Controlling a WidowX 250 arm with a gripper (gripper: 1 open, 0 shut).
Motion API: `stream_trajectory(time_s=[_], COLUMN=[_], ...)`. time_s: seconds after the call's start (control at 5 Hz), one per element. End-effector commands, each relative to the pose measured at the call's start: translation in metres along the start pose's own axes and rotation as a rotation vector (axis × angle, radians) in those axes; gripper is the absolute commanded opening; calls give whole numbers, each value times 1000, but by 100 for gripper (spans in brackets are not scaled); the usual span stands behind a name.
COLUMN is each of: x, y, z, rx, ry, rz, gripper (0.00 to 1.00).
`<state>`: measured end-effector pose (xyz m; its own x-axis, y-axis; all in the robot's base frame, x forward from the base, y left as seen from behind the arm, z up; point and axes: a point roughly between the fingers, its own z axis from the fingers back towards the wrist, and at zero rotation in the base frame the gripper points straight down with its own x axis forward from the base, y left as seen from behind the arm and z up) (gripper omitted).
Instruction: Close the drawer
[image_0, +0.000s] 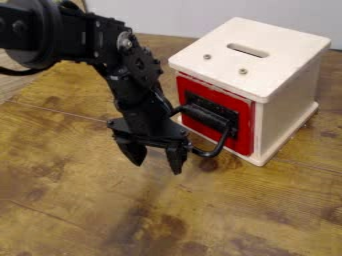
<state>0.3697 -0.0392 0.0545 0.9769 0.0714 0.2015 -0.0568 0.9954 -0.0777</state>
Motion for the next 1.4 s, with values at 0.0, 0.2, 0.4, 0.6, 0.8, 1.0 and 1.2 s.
stream_trajectory(time_s=[0.0,0.2,0.4,0.6,0.8,1.0,1.2], x=[9,9,9,9,8,6,5], y=[-8,-6,-5,-3,-3,-4,-6], z=[22,22,22,22,37,65,95], rx=[-18,-17,-16,-14,-16,-18,-23], ry=[-72,-73,-75,-77,-91,-119,-148], rz=[-17,-21,-22,-22,-31,-51,-75], gripper=[100,100,100,100,100,100,100])
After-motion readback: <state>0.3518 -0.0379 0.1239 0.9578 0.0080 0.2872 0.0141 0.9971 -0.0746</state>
